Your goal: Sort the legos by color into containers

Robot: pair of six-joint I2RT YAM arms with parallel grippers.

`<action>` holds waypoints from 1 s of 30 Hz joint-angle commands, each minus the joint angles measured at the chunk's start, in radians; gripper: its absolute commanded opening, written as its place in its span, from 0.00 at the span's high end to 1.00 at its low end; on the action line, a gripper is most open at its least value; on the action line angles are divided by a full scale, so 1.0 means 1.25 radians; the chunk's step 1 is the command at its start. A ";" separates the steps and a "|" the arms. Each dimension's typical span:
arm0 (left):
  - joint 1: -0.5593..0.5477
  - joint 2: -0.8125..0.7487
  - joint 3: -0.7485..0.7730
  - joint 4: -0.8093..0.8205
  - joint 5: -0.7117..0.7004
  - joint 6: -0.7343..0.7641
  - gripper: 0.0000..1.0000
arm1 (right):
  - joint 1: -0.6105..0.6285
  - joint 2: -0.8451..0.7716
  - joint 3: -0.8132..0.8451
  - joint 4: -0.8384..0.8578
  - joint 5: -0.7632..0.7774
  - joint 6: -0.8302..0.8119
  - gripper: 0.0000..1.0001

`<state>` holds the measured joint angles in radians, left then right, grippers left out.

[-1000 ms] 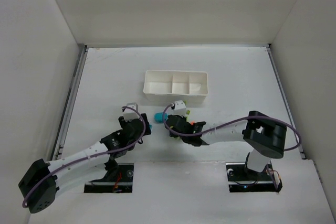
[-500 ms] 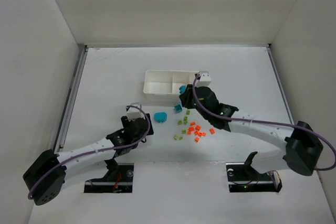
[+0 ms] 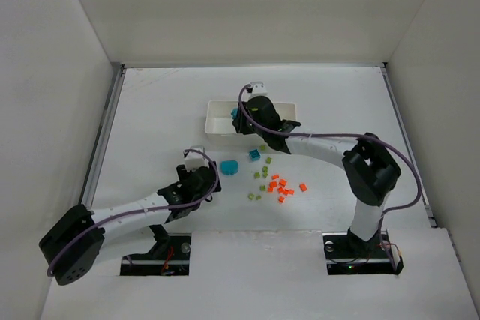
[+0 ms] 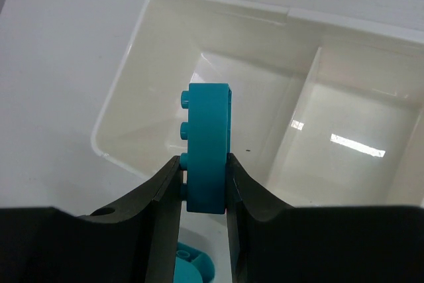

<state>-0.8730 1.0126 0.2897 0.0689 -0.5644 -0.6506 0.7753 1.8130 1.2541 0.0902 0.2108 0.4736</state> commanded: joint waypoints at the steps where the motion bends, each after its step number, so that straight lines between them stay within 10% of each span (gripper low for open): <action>1: 0.004 0.021 0.031 0.011 0.002 0.006 0.33 | 0.005 0.037 0.041 0.041 -0.014 -0.008 0.73; 17: -0.009 -0.043 0.012 0.032 0.013 -0.002 0.34 | 0.025 0.068 0.053 0.064 0.008 -0.005 0.42; 30: -0.015 0.086 0.048 0.063 0.026 0.012 0.34 | 0.067 -0.244 -0.205 0.131 0.082 -0.013 0.45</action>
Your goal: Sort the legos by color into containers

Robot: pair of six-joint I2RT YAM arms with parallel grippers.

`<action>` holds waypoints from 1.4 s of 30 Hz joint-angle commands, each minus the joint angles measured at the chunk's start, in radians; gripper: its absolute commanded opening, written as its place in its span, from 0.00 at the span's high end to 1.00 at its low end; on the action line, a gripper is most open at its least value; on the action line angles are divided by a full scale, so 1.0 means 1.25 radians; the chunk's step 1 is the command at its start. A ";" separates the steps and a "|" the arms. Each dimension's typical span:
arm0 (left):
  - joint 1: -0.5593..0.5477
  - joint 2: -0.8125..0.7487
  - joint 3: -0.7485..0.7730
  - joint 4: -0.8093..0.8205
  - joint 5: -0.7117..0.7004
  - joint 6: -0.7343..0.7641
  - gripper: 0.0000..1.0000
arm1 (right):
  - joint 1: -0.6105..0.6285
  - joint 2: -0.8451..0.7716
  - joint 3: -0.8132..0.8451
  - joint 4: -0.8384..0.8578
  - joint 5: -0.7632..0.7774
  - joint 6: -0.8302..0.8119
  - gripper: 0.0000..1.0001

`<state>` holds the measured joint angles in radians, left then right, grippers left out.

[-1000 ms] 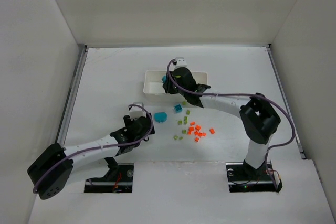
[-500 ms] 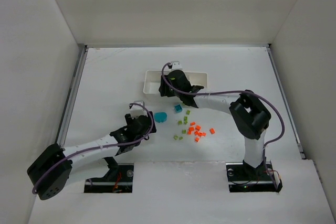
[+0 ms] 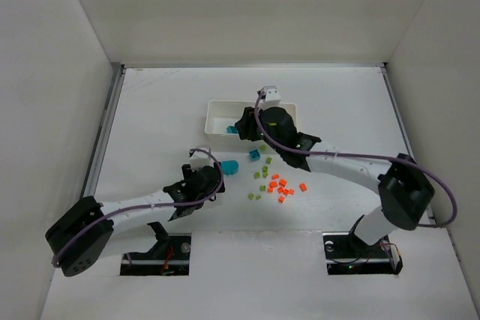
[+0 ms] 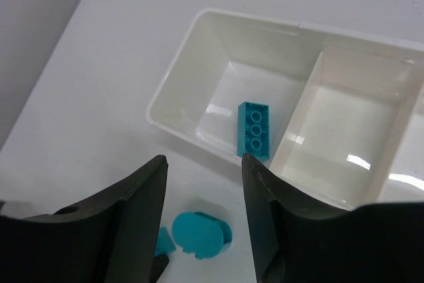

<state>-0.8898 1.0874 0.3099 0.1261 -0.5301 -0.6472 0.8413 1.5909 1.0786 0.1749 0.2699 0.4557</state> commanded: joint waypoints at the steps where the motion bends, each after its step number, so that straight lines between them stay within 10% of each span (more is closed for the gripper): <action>1: -0.007 0.044 0.035 0.023 -0.002 0.011 0.34 | 0.018 -0.090 -0.094 0.070 0.039 0.007 0.45; 16: 0.007 -0.058 0.121 -0.092 -0.014 0.045 0.75 | 0.069 -0.306 -0.379 0.082 0.101 0.102 0.45; 21: 0.061 -0.093 0.219 -0.041 -0.008 0.089 0.75 | 0.117 -0.319 -0.426 0.085 0.099 0.119 0.50; 35: 0.211 0.388 0.518 0.203 0.089 0.143 0.69 | 0.198 -0.285 -0.456 0.112 0.112 0.156 0.42; 42: 0.219 0.466 0.545 0.203 0.068 0.147 0.39 | 0.211 -0.171 -0.395 0.164 0.115 0.137 0.26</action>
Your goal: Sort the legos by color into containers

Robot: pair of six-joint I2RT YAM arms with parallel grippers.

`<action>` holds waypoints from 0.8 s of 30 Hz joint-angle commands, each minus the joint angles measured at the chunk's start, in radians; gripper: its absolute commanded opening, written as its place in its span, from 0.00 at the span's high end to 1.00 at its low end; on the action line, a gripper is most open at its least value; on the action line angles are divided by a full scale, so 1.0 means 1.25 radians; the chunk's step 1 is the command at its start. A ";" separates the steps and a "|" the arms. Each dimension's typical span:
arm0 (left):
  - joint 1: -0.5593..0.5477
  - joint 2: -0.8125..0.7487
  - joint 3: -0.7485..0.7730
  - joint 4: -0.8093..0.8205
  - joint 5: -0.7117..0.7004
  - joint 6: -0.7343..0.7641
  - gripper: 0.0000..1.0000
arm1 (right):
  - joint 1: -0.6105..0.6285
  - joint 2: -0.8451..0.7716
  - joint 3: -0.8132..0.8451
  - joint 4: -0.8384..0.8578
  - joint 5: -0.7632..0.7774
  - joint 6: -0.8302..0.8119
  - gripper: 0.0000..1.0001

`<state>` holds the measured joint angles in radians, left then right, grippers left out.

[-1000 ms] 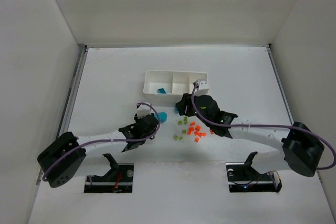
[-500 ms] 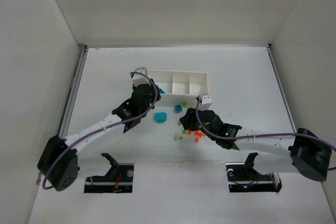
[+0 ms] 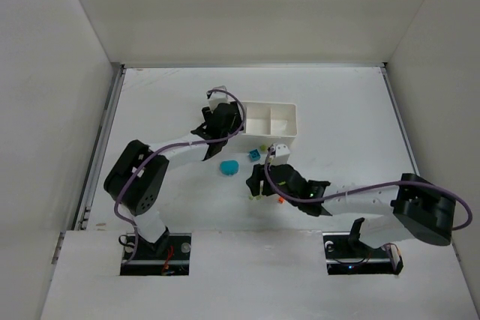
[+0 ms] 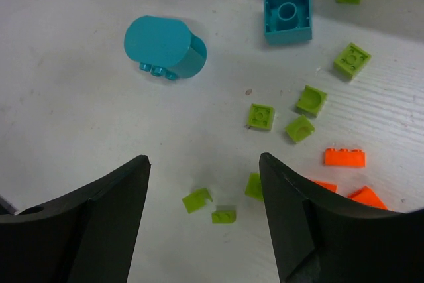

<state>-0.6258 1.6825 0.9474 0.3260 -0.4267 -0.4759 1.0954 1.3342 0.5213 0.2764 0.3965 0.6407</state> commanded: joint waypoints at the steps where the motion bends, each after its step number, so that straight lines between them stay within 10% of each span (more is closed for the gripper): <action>1: 0.010 -0.016 0.031 0.044 -0.015 0.009 0.34 | 0.008 0.057 0.061 0.093 0.014 -0.014 0.24; 16: 0.021 -0.387 -0.242 0.030 -0.042 -0.094 0.28 | 0.009 0.365 0.285 0.099 0.040 -0.088 0.03; 24: 0.044 -0.532 -0.348 -0.056 -0.053 -0.137 0.26 | -0.006 0.462 0.350 0.103 0.051 -0.093 0.12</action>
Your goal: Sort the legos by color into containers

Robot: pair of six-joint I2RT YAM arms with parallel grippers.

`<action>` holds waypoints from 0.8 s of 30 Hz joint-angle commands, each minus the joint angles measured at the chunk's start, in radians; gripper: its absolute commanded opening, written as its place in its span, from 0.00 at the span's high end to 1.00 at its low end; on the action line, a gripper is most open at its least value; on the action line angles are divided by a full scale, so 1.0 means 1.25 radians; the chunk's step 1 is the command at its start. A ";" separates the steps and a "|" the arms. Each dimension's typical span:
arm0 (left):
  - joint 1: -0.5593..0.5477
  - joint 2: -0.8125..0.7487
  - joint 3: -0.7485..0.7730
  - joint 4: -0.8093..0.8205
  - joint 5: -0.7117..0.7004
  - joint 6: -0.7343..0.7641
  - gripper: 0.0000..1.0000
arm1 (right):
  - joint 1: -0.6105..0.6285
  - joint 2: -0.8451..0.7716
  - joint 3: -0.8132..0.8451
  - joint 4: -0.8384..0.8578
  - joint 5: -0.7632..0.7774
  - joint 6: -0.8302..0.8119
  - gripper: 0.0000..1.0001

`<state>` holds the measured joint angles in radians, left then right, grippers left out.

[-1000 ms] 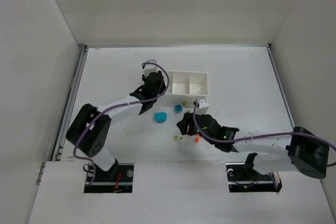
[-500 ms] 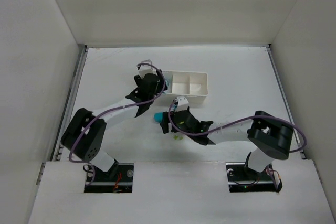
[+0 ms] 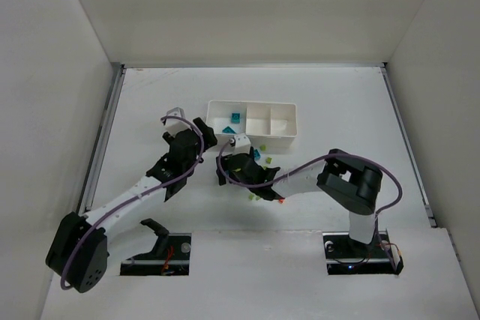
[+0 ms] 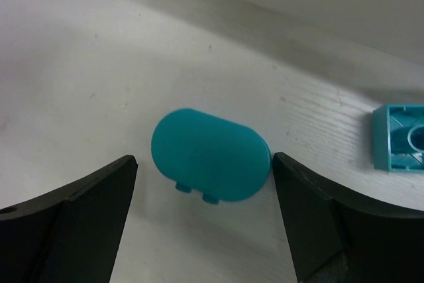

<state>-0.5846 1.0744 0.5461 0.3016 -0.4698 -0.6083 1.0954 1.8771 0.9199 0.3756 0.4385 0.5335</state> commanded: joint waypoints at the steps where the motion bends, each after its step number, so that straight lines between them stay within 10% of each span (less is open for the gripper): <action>1: 0.015 -0.060 -0.039 -0.048 -0.018 -0.039 0.26 | -0.006 0.034 0.038 0.024 0.020 -0.008 0.13; 10: 0.024 -0.184 -0.136 -0.137 -0.017 -0.057 0.27 | 0.003 -0.021 0.036 0.003 0.077 -0.034 0.45; 17: -0.002 -0.212 -0.163 -0.148 0.013 -0.053 0.29 | 0.004 -0.239 0.009 -0.016 0.062 -0.087 0.47; 24: -0.109 -0.149 -0.166 -0.079 0.020 -0.045 0.34 | -0.110 -0.147 0.146 -0.029 0.017 -0.140 0.47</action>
<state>-0.6735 0.8623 0.3511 0.1417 -0.4530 -0.6640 1.0119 1.6188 1.0332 0.3325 0.4843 0.4030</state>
